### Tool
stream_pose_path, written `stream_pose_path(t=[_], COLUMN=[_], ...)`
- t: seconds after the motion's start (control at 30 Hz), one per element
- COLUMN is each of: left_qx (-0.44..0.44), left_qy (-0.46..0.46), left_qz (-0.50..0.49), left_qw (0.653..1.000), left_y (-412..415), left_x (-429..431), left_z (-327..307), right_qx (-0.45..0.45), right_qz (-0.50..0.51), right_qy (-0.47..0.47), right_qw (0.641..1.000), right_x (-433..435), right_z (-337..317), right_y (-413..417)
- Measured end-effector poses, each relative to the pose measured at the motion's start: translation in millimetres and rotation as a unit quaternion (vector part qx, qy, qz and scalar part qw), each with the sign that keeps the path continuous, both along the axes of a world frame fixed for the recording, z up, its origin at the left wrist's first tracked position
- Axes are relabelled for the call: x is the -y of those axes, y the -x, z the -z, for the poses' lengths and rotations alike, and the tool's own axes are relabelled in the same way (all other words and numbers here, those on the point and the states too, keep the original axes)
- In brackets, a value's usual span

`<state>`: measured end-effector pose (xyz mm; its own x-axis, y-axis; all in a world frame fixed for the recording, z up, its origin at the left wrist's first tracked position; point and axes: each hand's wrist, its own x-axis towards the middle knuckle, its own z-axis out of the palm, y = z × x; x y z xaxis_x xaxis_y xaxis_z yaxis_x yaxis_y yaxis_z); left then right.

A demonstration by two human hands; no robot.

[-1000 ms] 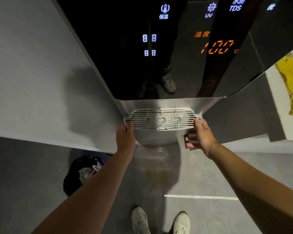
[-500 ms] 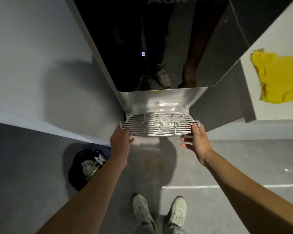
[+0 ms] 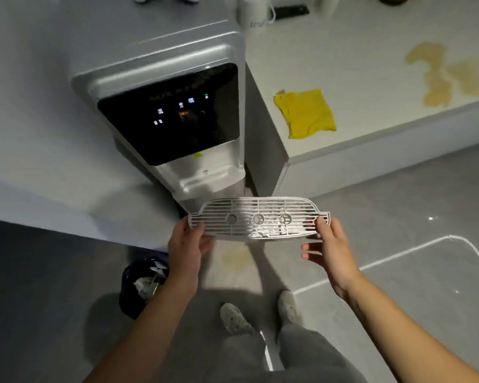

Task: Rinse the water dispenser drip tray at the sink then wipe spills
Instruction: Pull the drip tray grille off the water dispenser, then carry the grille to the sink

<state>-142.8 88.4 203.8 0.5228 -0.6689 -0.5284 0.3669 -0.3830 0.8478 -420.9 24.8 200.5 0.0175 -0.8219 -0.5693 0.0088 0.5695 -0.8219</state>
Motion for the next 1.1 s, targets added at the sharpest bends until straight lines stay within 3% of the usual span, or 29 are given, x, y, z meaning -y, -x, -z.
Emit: stream_pose_path(t=[0.43, 0.8, 1.1], left_qx=[0.022, -0.017, -0.037], left_qy=[0.037, 0.060, 0.054], left_qz=[0.151, 0.252, 0.362], left_qw=[0.988, 0.966, 0.930], left_y=[191, 384, 529], left_x=[29, 107, 229], left_z=[-71, -77, -53], right_qx=[0.022, -0.035, -0.053], right_qz=[0.162, 0.246, 0.352], right_qy=[0.011, 0.027, 0.021], right_qw=[0.987, 0.968, 0.934], right_x=[-58, -36, 25], right_z=[-66, -80, -71], right_y=[199, 380, 502])
